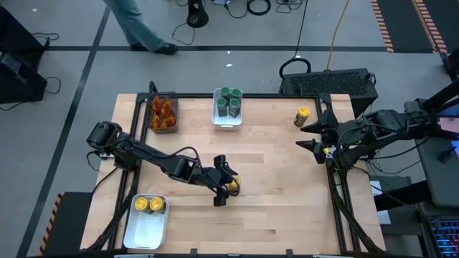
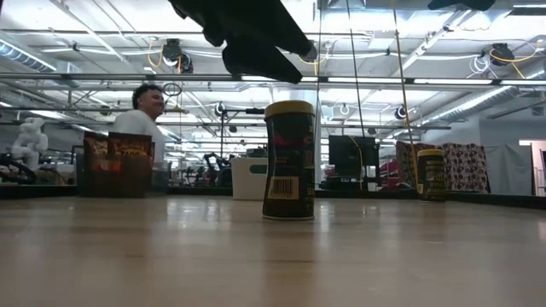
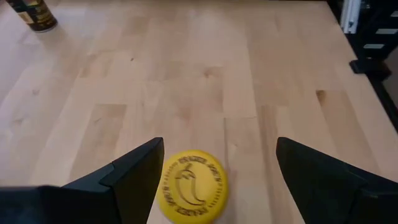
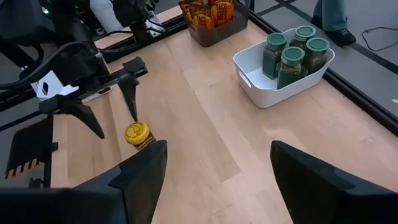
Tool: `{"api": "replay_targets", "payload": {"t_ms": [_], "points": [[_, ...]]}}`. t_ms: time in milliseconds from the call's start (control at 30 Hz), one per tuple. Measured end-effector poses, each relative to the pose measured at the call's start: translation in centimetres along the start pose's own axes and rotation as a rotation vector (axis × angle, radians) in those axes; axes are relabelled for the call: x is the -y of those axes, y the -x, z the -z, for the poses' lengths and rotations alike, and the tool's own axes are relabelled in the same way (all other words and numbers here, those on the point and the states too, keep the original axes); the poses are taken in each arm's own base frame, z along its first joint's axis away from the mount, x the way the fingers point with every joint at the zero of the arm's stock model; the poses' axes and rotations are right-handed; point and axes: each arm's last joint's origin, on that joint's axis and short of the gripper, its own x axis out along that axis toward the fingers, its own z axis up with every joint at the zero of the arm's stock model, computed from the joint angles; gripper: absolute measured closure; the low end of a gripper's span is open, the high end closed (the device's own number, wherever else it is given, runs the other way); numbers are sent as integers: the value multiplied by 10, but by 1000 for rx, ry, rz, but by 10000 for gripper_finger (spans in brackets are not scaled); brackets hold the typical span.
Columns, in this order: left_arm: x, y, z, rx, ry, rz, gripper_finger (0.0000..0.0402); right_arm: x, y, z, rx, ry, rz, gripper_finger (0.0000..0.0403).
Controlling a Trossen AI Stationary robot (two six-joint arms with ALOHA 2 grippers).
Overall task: Sort spices by type
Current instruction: Put the bottom yellow seasoning bottle into the bottom white bin
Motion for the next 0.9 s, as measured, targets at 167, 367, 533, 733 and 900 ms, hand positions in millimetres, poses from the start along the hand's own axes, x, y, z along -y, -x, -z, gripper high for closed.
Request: {"api": "replay_targets", "payload": {"t_ms": [167,367,533,733,900], "points": [[10,3,2,-1,-17,24,87,-1,0,0,-15,8,-26,135],[12,3,2,4,-27,6,87,-3,-4,0,-30,-6,-29,135],[4,1,1,13,-43,-49,87,-8,-10,-2,-27,-10,-26,135],[0,0,0,13,-92,-63,87,-11,-16,-2,-45,4,-15,135],[-7,-1,-2,9,-170,-80,87,-12,-17,-1,-49,32,-13,135]]}}
